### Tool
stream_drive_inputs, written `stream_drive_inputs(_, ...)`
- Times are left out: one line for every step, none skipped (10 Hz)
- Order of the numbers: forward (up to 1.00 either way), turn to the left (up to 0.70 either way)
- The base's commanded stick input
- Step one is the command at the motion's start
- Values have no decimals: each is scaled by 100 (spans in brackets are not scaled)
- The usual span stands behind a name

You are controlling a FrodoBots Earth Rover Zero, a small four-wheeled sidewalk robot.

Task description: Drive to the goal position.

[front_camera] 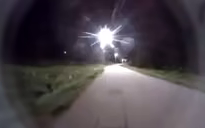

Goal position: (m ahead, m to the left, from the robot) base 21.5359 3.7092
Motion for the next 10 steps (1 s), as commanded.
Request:
stream_drive_inputs(70,0)
stream_drive_inputs(70,0)
stream_drive_inputs(70,0)
stream_drive_inputs(70,0)
stream_drive_inputs(70,-1)
stream_drive_inputs(70,-8)
stream_drive_inputs(70,-12)
stream_drive_inputs(70,-14)
stream_drive_inputs(70,-14)
stream_drive_inputs(70,-14)
